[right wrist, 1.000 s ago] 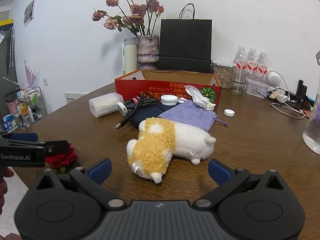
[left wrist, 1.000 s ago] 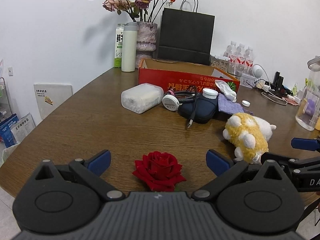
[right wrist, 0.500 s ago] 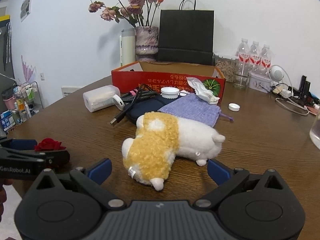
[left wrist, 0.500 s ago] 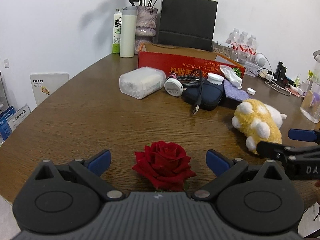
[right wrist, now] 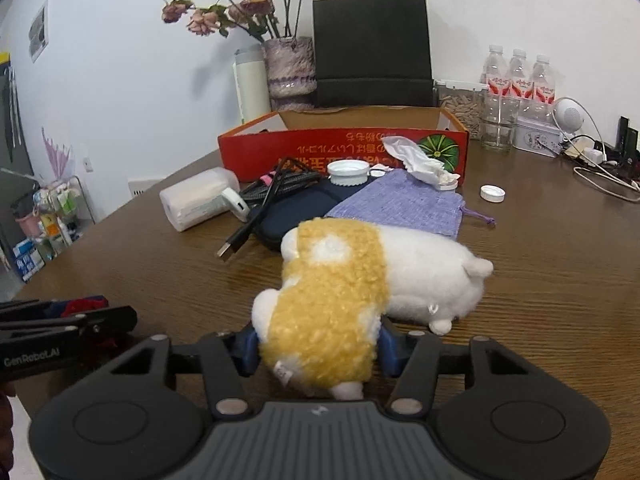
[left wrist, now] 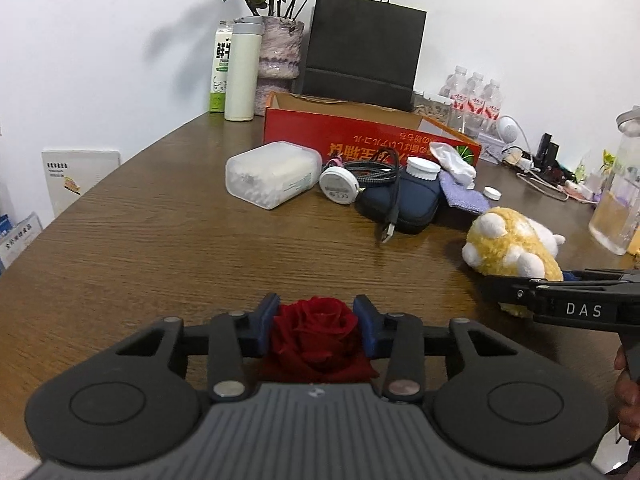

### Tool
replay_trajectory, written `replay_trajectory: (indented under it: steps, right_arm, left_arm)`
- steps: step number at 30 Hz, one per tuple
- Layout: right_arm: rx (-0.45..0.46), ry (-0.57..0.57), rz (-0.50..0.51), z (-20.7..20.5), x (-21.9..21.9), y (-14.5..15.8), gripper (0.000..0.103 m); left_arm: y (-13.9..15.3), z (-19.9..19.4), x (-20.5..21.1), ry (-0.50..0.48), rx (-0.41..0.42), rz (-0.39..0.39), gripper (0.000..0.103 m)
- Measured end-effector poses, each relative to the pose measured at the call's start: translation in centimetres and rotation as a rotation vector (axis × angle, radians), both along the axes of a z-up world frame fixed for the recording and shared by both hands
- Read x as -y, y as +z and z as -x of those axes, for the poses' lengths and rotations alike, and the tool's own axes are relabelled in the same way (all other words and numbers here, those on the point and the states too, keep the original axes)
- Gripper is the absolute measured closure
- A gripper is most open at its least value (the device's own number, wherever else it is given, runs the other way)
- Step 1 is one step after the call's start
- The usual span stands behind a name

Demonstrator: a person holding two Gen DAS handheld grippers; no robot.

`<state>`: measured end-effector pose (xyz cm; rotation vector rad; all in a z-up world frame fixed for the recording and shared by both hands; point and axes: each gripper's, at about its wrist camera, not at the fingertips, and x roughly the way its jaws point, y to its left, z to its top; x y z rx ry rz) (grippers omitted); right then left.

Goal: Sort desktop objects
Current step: 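Grasp the red rose with the left gripper while the right grasps the plush hamster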

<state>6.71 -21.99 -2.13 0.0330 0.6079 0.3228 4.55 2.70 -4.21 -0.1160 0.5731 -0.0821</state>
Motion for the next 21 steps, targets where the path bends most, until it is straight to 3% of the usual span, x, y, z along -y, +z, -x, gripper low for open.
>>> replay_trajectory:
  steps: [9, 15, 21]
  right_arm:
    - [0.096, -0.01, -0.047, 1.2, 1.8, 1.3, 0.052]
    - [0.203, -0.012, -0.037, 0.3, 2.4, 4.1, 0.052]
    - [0.288, 0.008, -0.029, -3.5, 2.9, 7.4, 0.052]
  left_arm:
    - [1.0, -0.8, 0.3, -0.038, 0.042, 0.025, 0.068]
    - [4.9, -2.7, 0.9, -0.085, 0.162, 0.029, 0.068]
    - [9.0, -7.4, 2.3, -0.153, 0.248, 0.034, 0.068]
